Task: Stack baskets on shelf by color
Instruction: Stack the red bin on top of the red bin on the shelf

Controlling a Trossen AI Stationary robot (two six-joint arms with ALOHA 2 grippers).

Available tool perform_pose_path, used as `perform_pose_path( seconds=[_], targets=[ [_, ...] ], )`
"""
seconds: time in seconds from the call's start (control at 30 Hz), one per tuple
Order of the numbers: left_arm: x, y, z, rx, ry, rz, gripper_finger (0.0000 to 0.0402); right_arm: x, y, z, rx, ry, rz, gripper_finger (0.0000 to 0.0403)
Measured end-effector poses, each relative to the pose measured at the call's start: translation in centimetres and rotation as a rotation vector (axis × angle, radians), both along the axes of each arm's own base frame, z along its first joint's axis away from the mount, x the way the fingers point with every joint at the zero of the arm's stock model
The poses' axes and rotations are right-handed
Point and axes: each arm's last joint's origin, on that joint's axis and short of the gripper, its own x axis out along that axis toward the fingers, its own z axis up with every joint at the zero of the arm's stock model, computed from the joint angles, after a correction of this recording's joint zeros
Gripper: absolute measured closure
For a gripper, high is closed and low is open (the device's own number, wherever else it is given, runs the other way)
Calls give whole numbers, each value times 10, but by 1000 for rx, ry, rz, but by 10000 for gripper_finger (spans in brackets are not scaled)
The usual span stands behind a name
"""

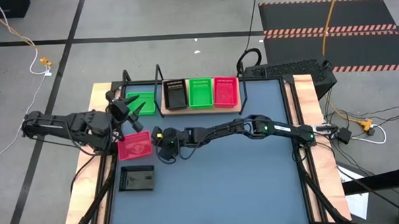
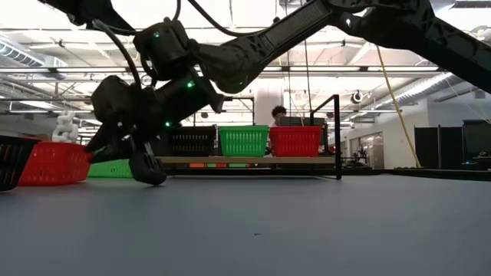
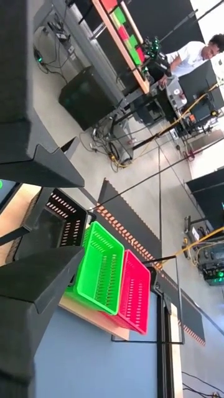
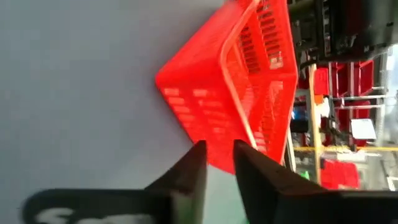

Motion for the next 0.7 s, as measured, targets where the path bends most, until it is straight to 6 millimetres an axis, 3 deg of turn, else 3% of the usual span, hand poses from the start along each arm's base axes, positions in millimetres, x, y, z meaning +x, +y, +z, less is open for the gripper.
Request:
perform_pose_path(
  seconds=[0.17,0.43,0.6,0.7],
  targets=[
    [1,0,-1,10,21,-3,234,0,0,0,35,-1,-13,396],
    [-2,1,-8,20,103,5,234,-5,17,9,141,-12,-277,401],
    [-3,2,-9,15,105,20,234,-11,30,33,156,-2,-262,401],
    [-2,2,-8,13,96,23,234,-11,26,42,102,-13,-227,401]
  ],
)
